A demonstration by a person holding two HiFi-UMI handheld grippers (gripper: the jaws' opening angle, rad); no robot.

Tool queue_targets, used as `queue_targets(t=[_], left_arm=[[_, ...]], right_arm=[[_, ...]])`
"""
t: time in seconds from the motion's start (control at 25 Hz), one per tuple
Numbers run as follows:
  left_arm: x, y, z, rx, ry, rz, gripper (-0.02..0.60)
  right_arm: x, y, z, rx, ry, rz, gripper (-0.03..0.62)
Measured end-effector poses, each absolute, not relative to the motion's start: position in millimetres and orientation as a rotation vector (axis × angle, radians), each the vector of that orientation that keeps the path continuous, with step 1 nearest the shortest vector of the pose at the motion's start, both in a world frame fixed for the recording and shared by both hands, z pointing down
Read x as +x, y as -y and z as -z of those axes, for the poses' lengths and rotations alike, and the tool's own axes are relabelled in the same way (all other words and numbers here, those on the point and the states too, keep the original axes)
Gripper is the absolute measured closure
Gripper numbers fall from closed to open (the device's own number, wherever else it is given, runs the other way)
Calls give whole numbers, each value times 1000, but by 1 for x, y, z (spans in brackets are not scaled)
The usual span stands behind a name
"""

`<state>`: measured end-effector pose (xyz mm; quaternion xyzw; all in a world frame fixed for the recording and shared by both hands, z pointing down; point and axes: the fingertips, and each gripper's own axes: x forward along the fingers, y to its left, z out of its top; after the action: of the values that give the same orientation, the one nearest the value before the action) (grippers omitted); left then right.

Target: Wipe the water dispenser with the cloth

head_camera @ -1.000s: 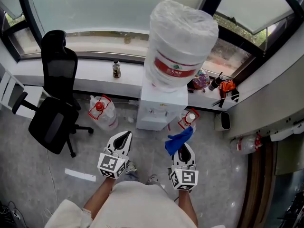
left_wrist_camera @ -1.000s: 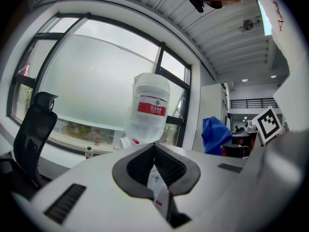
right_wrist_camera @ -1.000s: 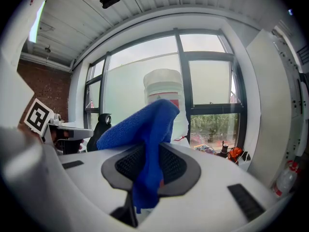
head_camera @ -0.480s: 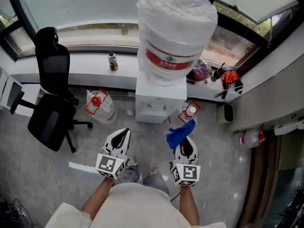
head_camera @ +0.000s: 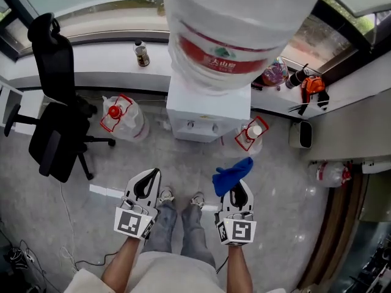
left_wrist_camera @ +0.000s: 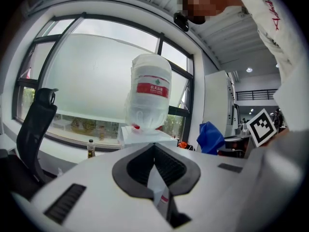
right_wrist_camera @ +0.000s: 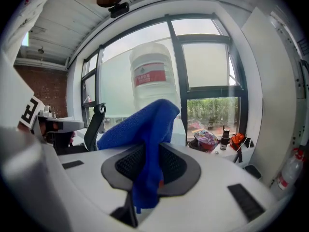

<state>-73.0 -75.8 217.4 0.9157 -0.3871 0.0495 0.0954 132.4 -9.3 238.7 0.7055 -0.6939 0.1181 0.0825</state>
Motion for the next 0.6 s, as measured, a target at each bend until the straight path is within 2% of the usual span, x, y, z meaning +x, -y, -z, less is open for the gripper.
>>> queue_targets(t=[0.6], left_arm=[[-72, 83, -299, 2606, 1156, -199, 571]], right_arm=[[161, 40, -334, 2106, 2023, -402, 505]])
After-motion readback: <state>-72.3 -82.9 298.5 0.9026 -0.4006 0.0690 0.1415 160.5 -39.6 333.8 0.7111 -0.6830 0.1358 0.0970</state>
